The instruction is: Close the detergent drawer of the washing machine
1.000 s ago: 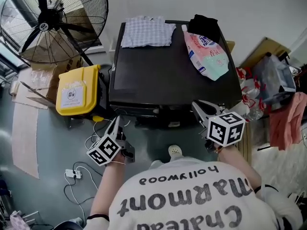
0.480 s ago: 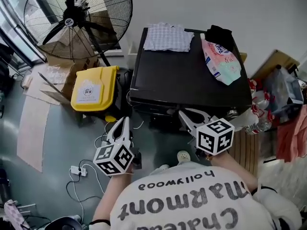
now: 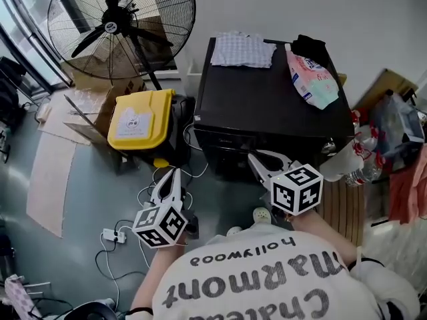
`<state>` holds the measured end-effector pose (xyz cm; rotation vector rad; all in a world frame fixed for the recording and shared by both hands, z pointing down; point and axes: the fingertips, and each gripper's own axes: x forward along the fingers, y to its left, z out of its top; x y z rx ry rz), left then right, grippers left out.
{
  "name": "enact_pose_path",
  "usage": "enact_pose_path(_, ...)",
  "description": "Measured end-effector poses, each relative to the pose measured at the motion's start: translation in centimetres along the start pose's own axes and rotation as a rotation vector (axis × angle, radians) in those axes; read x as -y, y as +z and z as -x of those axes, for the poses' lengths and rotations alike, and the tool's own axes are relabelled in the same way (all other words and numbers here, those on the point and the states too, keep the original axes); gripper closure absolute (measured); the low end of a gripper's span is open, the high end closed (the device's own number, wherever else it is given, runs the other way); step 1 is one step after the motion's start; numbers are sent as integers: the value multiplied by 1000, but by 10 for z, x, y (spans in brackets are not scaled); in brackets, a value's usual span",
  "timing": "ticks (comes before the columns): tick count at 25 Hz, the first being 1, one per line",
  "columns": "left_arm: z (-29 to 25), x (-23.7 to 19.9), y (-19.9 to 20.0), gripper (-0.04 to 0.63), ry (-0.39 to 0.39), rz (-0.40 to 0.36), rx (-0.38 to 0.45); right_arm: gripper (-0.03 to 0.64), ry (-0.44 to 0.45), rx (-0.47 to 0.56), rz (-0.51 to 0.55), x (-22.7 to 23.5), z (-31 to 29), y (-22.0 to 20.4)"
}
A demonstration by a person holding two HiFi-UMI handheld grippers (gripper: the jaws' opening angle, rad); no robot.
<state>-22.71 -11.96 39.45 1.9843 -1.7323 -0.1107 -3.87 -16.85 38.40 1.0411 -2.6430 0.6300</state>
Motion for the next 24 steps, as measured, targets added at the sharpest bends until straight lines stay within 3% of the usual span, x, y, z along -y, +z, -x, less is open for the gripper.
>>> enact_pose_path(13, 36, -14, -25, 581, 14, 27, -30, 583, -7, -31, -11, -26, 10, -34)
enact_pose_path(24, 45, -18, -23, 584, 20, 37, -14, 583, -10, -28, -10, -29, 13, -35)
